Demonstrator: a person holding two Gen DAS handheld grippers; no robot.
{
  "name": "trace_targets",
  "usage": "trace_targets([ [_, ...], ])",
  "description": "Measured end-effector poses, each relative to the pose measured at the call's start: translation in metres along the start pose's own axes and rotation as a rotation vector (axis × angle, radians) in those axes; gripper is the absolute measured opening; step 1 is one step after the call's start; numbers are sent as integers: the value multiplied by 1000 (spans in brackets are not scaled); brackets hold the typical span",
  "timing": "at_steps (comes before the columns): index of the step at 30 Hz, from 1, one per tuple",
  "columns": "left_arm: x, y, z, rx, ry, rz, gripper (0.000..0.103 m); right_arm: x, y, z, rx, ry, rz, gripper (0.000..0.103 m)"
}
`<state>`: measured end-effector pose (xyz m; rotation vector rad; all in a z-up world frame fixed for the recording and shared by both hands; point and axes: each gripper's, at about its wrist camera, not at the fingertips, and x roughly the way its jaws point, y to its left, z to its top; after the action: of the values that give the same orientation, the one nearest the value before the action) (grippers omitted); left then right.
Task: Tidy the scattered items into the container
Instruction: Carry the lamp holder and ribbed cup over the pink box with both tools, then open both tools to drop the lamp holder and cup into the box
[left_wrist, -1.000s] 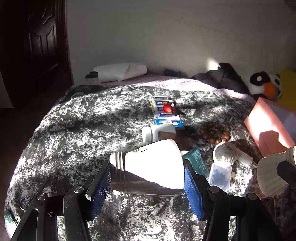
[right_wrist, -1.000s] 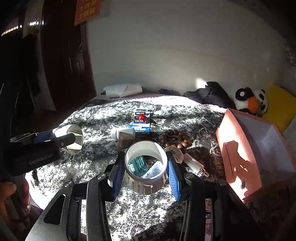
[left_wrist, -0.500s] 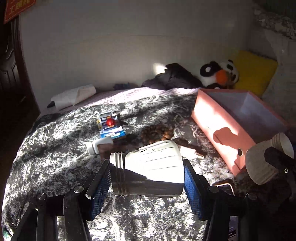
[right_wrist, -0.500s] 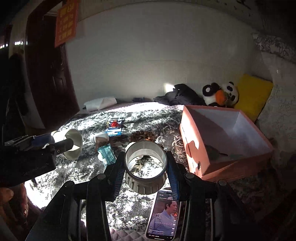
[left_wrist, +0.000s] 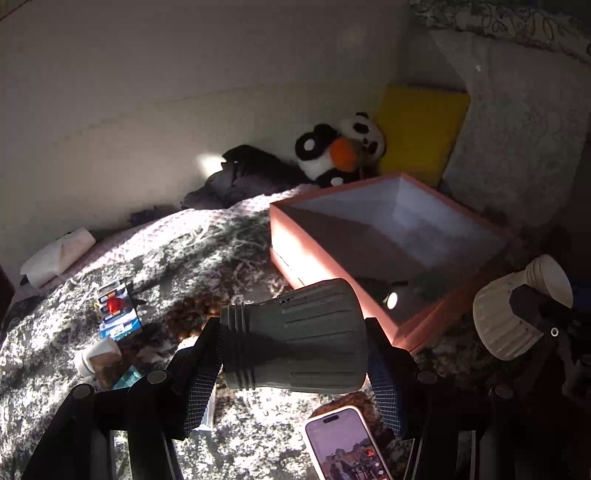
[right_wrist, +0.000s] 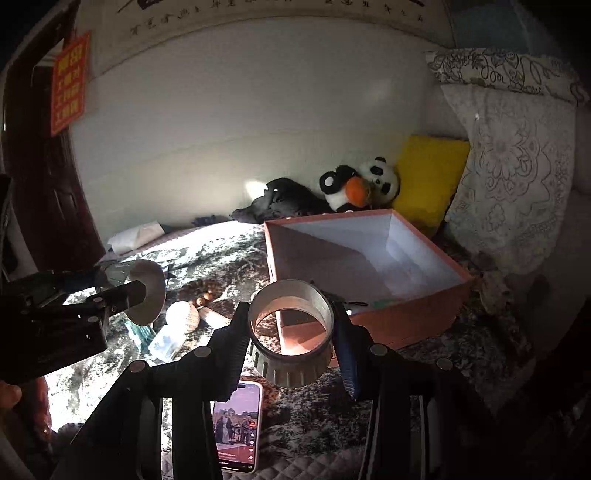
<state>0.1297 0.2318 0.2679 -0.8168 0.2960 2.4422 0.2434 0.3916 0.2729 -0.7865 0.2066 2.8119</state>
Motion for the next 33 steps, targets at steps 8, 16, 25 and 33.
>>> trace_targets([
  [8, 41, -51, 36, 73, 8, -70, 63, 9, -54, 25, 47, -25, -68, 45],
  [16, 110, -79, 80, 91, 34, -119, 63, 57, -94, 57, 74, -27, -123, 45],
  [25, 199, -87, 103, 86, 87, -143, 63, 158, -123, 75, 99, 40, -144, 45],
  [33, 249, -80, 101, 70, 102, -149, 92, 228, -143, 68, 113, 96, -164, 47],
])
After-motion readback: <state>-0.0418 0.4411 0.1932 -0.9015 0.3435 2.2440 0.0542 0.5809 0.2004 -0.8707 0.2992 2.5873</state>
